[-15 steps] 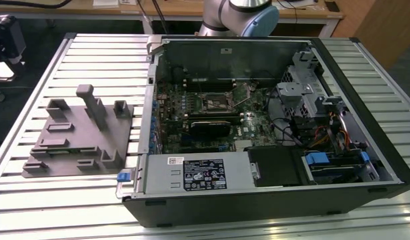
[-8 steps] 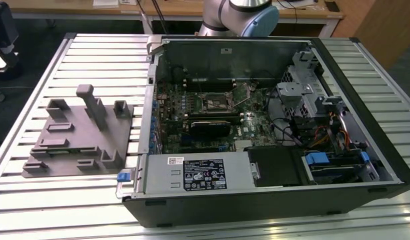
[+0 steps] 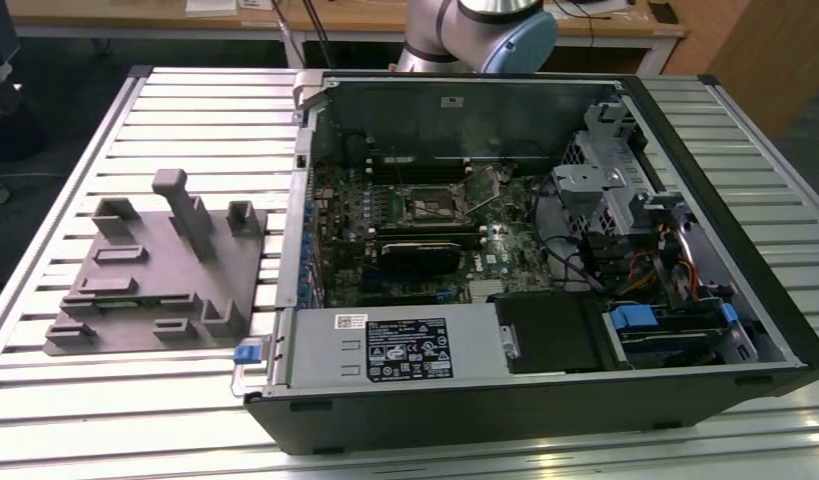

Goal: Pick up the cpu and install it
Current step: 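Pick up the cpu and move it towards the insertion slot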

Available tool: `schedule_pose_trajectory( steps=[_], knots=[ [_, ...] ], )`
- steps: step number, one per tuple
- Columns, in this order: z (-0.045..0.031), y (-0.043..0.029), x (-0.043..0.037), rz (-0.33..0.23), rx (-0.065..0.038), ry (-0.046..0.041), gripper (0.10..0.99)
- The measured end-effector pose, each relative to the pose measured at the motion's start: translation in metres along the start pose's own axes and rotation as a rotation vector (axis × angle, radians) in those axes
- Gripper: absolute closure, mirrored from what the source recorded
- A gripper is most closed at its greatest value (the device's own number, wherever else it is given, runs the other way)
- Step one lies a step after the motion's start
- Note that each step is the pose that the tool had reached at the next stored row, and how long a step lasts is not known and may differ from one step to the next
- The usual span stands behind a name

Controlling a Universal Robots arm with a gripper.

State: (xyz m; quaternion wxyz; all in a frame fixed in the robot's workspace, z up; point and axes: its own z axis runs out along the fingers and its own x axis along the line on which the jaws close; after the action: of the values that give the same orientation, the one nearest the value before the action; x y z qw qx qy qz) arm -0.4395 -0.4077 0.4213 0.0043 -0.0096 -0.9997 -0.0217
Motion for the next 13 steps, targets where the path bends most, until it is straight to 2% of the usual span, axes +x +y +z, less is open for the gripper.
schedule_pose_trajectory(
  steps=[13],
  knots=[
    [-0.0295, 0.0022, 0.0003, 0.0, 0.0, -0.0001, 0.545]
  ],
)
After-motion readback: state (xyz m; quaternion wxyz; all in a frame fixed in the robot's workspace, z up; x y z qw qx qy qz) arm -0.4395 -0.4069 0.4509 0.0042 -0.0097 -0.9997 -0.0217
